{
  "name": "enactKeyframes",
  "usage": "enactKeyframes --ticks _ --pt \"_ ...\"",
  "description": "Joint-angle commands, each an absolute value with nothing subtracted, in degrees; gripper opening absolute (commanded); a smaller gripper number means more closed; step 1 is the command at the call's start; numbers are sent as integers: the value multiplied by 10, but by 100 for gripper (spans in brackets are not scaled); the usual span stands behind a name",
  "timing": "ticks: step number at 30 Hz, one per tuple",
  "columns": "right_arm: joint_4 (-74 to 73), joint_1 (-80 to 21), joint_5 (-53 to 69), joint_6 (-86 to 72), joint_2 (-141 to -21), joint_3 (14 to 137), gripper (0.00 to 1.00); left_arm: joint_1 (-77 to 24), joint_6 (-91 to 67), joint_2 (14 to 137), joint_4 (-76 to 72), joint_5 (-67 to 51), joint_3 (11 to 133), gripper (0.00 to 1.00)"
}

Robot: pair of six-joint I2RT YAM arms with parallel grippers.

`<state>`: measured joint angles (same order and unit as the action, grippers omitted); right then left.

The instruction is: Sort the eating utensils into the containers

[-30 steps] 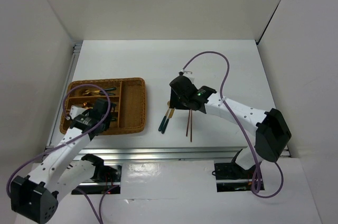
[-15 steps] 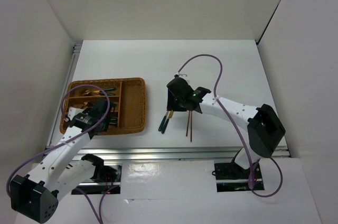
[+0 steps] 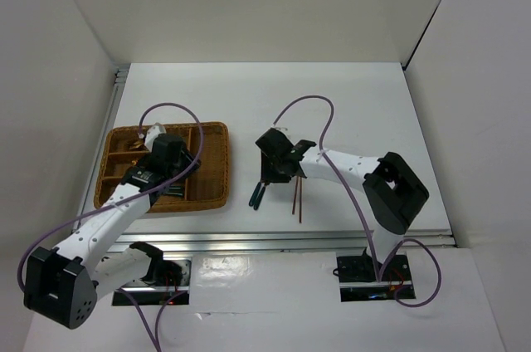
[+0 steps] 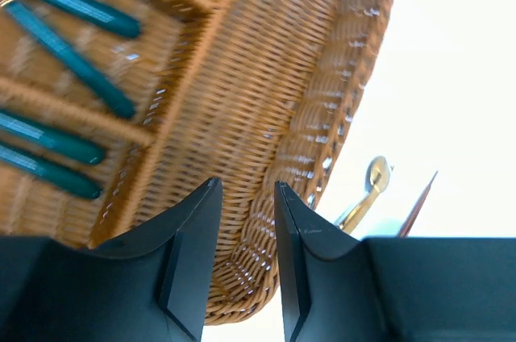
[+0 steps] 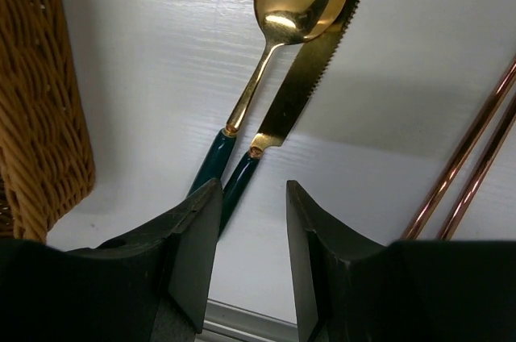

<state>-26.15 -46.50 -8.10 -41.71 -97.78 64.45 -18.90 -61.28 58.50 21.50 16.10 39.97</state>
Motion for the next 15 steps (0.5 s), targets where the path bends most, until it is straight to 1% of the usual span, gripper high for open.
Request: enactKeyframes --ticks 1,8,9,15 --pt "-250 -462 -79 -432 -999 652 45 -187 -520 584 144 106 421 46" --pt "-263 -462 -69 -442 -1039 679 44 -187 -507 543 150 146 416 46" --pt "-263 -462 -69 -442 -1039 679 42 -187 -507 537 150 146 411 46" --pt "-270 -462 -58 -442 -1060 704 42 -187 -497 519 145 166 398 46"
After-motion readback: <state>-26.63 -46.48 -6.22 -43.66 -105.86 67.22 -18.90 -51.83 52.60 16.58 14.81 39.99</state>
